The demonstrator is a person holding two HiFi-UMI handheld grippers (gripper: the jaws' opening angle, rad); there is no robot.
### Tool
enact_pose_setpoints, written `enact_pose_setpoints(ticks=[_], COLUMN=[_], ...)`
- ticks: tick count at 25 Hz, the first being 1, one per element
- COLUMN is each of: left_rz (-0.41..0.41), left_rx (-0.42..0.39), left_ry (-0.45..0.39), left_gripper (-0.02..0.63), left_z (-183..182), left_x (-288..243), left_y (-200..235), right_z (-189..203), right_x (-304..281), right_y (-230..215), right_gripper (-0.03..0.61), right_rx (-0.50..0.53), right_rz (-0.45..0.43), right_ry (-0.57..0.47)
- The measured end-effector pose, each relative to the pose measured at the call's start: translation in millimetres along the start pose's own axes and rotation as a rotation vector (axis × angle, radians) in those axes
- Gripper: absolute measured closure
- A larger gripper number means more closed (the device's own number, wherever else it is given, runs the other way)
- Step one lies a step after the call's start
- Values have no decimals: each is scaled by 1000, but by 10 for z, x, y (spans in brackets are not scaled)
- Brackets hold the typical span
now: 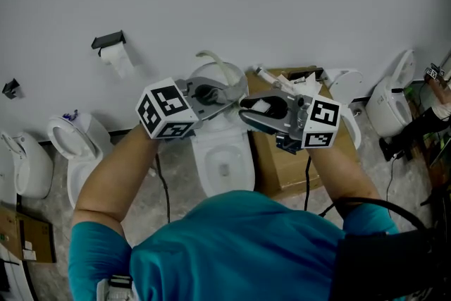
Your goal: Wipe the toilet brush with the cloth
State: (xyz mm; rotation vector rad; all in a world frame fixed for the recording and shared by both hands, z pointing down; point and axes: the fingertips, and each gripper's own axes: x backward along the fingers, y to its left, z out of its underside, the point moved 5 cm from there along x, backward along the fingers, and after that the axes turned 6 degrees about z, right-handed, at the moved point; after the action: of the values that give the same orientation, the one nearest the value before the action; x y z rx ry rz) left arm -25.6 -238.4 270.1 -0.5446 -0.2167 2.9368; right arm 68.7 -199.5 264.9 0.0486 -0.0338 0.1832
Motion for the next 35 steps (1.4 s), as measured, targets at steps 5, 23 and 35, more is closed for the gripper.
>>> enact_pose_setpoints(ticks=[5,23,35], left_rz=[-88,-337,-436], left_rx=[42,47,106], left_ry=[-42,-199,-167], left_gripper=[592,592,592], left_z=[100,401,550], left_x=[21,76,252], left_y=[151,308,637], right_z=[-68,-172,-235], right_x=[85,383,331], right_y=[-56,-187,-104], right_gripper=[497,499,499], right_rx=[-113,-511,-483], right_rz=[-19,-120,-181], right_ry=[-111,-499,-463])
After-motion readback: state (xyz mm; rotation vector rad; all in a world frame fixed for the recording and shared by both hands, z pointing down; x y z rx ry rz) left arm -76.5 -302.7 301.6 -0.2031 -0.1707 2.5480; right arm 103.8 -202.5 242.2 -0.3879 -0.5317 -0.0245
